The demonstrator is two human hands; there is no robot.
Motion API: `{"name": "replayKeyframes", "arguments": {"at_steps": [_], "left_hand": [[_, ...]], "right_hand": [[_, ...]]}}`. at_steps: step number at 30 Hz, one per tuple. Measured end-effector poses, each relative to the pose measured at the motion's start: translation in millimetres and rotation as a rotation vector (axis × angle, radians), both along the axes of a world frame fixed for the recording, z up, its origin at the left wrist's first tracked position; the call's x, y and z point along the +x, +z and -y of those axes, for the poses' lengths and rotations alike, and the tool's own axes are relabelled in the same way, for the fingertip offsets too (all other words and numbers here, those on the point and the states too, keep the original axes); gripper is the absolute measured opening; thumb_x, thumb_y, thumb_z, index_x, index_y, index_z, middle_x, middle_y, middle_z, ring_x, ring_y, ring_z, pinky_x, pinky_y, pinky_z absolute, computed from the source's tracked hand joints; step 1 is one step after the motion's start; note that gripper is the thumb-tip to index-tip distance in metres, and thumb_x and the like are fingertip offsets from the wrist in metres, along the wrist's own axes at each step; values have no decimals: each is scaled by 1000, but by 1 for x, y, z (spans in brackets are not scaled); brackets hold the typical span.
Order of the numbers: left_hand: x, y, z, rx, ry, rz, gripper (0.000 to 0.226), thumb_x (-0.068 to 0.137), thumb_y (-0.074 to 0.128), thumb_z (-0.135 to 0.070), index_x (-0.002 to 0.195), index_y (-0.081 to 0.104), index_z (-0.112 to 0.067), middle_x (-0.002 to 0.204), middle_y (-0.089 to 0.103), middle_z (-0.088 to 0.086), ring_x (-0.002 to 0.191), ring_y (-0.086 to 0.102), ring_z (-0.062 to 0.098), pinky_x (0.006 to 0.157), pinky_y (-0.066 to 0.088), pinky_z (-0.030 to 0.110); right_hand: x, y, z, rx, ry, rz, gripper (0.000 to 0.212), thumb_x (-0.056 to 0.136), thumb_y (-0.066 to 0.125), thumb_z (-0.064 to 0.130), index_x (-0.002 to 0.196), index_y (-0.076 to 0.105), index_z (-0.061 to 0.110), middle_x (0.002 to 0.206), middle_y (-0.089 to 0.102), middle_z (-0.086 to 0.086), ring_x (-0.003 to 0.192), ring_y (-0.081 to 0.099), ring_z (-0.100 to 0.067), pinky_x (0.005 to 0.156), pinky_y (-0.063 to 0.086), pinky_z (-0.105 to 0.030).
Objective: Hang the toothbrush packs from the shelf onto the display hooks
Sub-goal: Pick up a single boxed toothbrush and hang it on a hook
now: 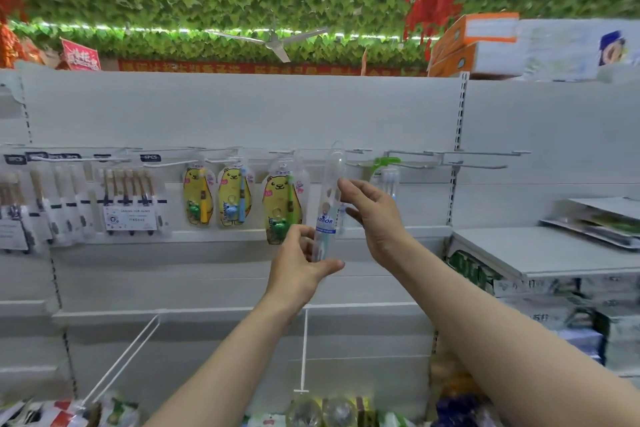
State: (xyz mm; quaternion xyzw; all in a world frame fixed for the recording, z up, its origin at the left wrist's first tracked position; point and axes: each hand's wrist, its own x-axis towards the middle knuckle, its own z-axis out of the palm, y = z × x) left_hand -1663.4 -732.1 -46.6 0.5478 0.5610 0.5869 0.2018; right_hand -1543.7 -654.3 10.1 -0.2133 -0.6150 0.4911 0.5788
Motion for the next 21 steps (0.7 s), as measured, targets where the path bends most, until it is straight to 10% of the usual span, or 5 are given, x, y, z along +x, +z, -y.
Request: {"name": "replayKeyframes", "arguments": {"at_steps": [21], "left_hand": [[64,-9,-52,-3,-68,-1,44,74,86,-26,107,57,-21,97,68,-1,91,65,17,77,54,25]], "right_hand": [[71,-11,-33,-17,-55,8,7,88,74,16,95,73,17,79,74,10,77,68,2,78,49,-20]]}}
